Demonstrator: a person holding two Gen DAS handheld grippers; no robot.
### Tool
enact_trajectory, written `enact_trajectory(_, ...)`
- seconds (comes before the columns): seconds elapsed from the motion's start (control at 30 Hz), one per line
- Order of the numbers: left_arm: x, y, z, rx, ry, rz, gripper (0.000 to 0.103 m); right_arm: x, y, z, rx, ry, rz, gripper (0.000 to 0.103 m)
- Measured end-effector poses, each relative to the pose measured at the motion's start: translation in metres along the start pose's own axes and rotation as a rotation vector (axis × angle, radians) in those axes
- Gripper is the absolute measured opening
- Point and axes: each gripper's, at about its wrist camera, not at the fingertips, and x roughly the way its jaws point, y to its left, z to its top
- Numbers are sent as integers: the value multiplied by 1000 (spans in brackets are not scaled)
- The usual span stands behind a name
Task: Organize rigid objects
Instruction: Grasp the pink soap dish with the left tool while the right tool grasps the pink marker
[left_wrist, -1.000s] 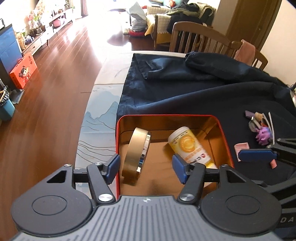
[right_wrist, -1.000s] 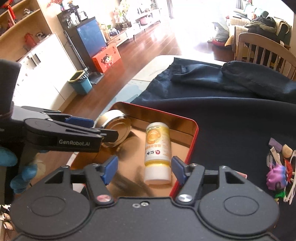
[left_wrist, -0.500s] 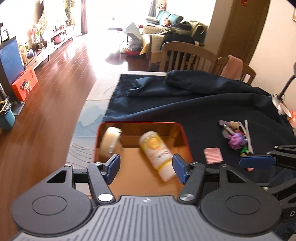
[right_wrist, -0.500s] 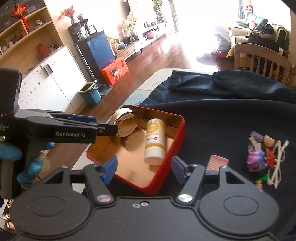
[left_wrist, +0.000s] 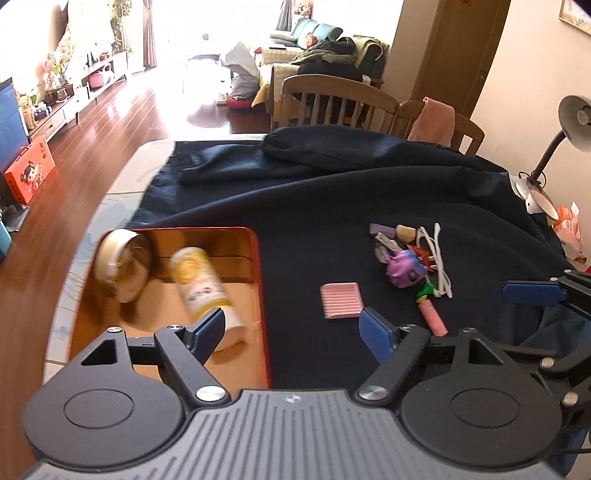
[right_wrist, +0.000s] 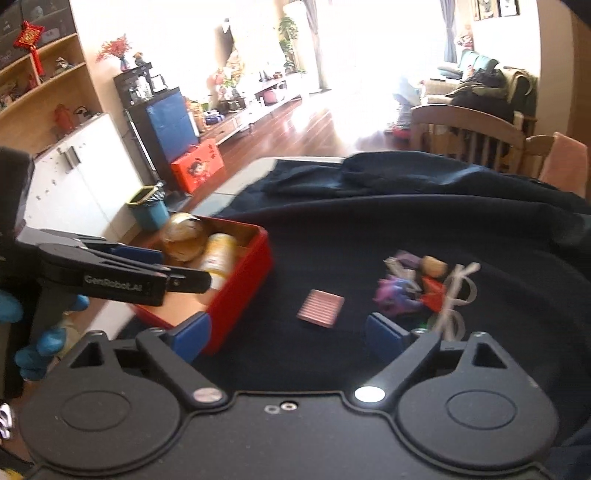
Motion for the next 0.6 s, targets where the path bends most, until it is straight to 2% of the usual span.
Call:
enact_trajectory(0.2, 30, -32, 0, 2, 16, 5, 80, 11, -36, -18, -8, 29, -30, 95)
enact_trajectory(0.4, 62, -50, 0, -26, 48, 17, 80, 20, -55, -32, -53, 37, -72, 93)
enact_trajectory(0.6, 94, -61, -3, -35, 88, 21, 80, 40, -66, -41, -83, 76, -35, 86)
